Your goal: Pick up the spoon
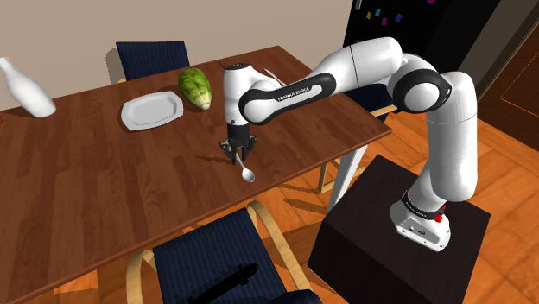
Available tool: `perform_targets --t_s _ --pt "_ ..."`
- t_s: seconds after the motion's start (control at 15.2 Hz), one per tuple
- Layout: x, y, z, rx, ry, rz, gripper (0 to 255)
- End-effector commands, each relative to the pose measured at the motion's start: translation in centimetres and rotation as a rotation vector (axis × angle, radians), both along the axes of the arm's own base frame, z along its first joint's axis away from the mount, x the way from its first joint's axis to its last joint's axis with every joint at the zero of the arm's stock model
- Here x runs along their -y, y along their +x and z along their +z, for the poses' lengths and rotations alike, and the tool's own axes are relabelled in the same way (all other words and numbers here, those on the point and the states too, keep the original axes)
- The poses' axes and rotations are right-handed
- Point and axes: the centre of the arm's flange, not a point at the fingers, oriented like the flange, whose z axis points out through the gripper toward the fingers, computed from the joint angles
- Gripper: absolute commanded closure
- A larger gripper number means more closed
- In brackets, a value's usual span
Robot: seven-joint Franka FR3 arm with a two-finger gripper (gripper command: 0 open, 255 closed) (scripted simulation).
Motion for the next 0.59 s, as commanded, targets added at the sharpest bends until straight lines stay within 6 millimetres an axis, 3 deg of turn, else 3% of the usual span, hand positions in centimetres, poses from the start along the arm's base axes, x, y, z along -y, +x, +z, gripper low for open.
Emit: perform_targets --t_s 0.0,0.53 --pt "-0.05 -0.04 -0.13 -0.001 0.000 0.001 255" --pt "-0.05 -0.04 0.37 -0.001 0.000 0.001 255"
